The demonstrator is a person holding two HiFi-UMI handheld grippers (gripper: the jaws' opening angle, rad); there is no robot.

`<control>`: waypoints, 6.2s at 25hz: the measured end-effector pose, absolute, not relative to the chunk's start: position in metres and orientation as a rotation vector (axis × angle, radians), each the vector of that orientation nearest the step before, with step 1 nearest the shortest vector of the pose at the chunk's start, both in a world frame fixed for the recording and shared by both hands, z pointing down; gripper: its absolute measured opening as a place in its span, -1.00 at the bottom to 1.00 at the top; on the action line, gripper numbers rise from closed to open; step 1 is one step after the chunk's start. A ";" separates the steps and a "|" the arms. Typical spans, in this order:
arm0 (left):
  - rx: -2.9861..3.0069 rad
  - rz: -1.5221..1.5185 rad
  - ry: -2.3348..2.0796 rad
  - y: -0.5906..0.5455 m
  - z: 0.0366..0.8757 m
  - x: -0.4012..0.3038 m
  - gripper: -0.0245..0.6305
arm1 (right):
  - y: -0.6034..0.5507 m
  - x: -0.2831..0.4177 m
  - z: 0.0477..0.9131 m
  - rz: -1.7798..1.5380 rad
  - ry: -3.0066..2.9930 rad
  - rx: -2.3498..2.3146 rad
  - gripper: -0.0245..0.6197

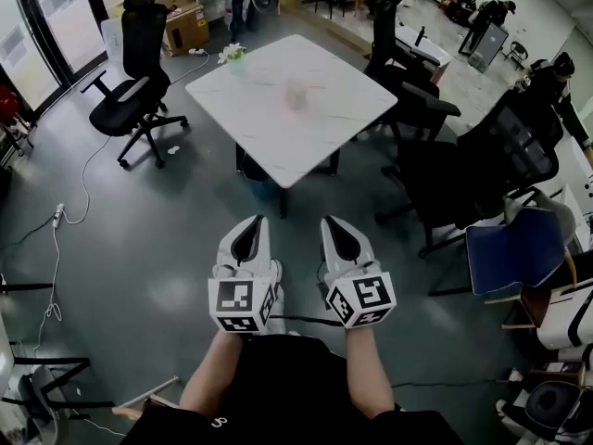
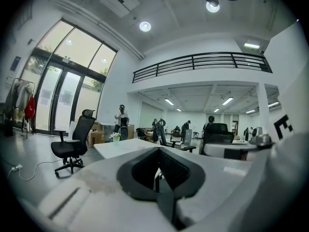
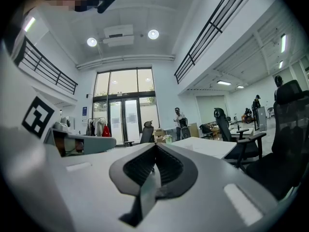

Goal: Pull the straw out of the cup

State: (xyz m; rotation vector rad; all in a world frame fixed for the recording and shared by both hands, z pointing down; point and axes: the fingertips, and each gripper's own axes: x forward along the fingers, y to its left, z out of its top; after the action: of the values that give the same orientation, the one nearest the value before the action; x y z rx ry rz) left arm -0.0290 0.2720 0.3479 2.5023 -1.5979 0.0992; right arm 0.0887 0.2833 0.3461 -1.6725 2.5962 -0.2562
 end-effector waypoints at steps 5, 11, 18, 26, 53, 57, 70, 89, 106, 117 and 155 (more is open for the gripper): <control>2.514 0.095 -1.554 0.224 0.353 -0.014 -0.92 | 0.234 0.101 0.350 -0.271 2.583 -1.700 -0.94; 2.454 0.149 -1.548 0.154 0.384 -0.027 -0.92 | 0.164 0.084 0.381 -0.364 2.614 -1.676 -0.94; 2.421 0.212 -1.507 0.064 0.410 -0.024 -0.92 | 0.081 0.077 0.400 -0.408 2.633 -1.703 -0.94; 2.452 0.259 -1.432 -0.033 0.417 -0.019 -0.92 | -0.011 0.077 0.399 -0.422 2.631 -1.776 -0.94; 2.481 0.336 -1.268 -0.186 0.433 0.020 -0.92 | -0.168 0.089 0.411 -0.454 2.667 -1.891 -0.89; 2.463 0.353 -1.279 -0.199 0.439 0.025 -0.92 | -0.188 0.087 0.418 -0.467 2.721 -1.857 -0.89; 2.370 0.367 -1.328 -0.233 0.463 0.027 -0.92 | -0.232 0.087 0.446 -0.538 2.845 -1.779 -0.88; 2.284 0.384 -1.373 -0.267 0.487 0.033 -0.92 | -0.286 0.084 0.487 -0.608 3.061 -1.705 -0.69; 2.192 0.385 -1.427 -0.288 0.506 0.023 -0.92 | -0.322 0.081 0.521 -0.575 3.244 -1.746 -0.60; 2.157 0.390 -1.444 -0.292 0.514 0.018 -0.92 | -0.332 0.076 0.538 -0.538 3.347 -1.757 -0.60; 2.384 0.305 -1.368 -0.224 0.448 0.017 -0.92 | -0.252 0.089 0.404 -0.137 2.795 -1.879 -0.77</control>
State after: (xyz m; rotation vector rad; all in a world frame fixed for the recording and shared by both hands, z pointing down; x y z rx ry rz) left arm 0.0166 -0.2240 0.4479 2.3841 -1.3682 0.3046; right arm 0.0887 -0.2525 0.4042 -1.8788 2.7952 -0.1371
